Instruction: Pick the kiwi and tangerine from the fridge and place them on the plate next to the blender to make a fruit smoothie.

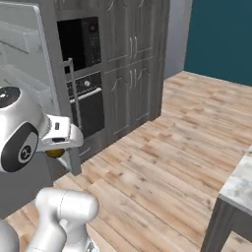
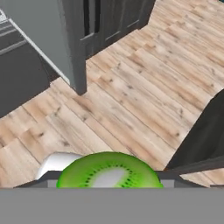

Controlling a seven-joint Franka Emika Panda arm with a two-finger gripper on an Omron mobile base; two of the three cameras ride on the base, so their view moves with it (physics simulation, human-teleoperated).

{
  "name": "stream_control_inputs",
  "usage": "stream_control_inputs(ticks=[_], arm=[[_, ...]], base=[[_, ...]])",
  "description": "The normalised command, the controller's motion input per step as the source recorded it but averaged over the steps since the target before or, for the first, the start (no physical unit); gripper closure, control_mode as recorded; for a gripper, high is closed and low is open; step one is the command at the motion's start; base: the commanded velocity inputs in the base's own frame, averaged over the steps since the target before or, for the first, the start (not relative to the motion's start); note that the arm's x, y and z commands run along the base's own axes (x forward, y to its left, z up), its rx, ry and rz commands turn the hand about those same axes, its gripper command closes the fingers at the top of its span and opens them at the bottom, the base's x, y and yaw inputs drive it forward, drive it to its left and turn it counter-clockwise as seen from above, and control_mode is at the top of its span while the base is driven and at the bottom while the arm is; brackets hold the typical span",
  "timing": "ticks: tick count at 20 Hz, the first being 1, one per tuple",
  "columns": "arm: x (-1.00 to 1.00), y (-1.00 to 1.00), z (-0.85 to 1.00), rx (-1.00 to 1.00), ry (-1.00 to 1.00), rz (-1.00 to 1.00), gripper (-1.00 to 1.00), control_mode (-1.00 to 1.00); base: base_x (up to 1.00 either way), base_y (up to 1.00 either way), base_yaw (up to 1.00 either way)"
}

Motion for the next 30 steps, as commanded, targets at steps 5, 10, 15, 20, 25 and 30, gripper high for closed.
stream_control_inputs(ticks=[5, 10, 15, 20, 25, 30], arm=[[0.0, 0.0, 0.0, 0.0, 0.0, 0.0, 1.0, 1.0], [0.0, 0.0, 0.0, 0.0, 0.0, 0.0, 1.0, 1.0], [0.0, 0.0, 0.0, 0.0, 0.0, 0.0, 1.0, 1.0], [0.0, 0.0, 0.0, 0.0, 0.0, 0.0, 1.0, 1.0], [0.0, 0.0, 0.0, 0.0, 0.0, 0.0, 1.0, 1.0], [0.0, 0.0, 0.0, 0.0, 0.0, 0.0, 1.0, 1.0]], base=[[0.54, -0.62, -0.53], [1.0, 0.07, -0.31], [1.0, 0.0, -0.26], [1.0, -0.06, -0.27], [1.0, -0.06, -0.25], [1.0, 0.0, -0.14]])
